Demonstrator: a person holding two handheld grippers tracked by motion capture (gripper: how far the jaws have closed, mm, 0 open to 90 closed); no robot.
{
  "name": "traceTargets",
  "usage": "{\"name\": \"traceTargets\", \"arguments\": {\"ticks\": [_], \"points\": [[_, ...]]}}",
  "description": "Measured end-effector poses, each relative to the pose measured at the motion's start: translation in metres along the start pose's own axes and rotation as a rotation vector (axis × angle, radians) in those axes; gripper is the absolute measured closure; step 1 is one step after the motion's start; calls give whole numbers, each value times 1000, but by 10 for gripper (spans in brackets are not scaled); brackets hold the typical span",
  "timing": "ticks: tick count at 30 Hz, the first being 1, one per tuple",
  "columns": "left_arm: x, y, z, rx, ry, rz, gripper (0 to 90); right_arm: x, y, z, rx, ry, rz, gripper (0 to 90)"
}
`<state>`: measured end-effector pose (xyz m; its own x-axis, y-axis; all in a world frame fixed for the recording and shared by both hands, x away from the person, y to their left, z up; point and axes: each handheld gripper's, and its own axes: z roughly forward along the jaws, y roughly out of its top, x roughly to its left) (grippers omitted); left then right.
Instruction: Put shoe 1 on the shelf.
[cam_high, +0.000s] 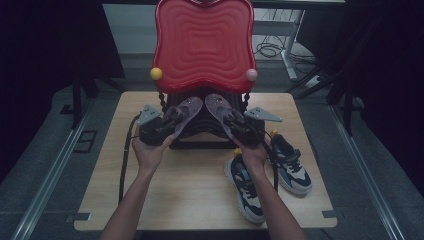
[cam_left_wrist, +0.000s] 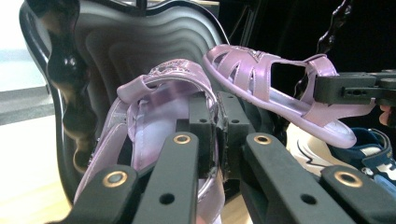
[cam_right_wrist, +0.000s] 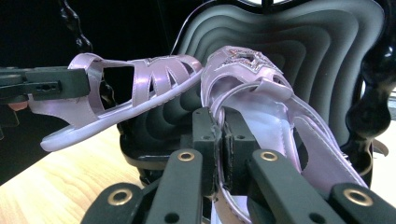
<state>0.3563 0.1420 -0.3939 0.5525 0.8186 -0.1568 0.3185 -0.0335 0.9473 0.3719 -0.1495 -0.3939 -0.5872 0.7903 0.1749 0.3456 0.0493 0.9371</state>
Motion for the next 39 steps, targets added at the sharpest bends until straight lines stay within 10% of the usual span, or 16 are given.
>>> {"name": "traceTargets", "arguments": {"ticks": [39], "points": [[0,6,52,-90,75,21,865,-4,13,45,-41,-112,-8,859]]}}
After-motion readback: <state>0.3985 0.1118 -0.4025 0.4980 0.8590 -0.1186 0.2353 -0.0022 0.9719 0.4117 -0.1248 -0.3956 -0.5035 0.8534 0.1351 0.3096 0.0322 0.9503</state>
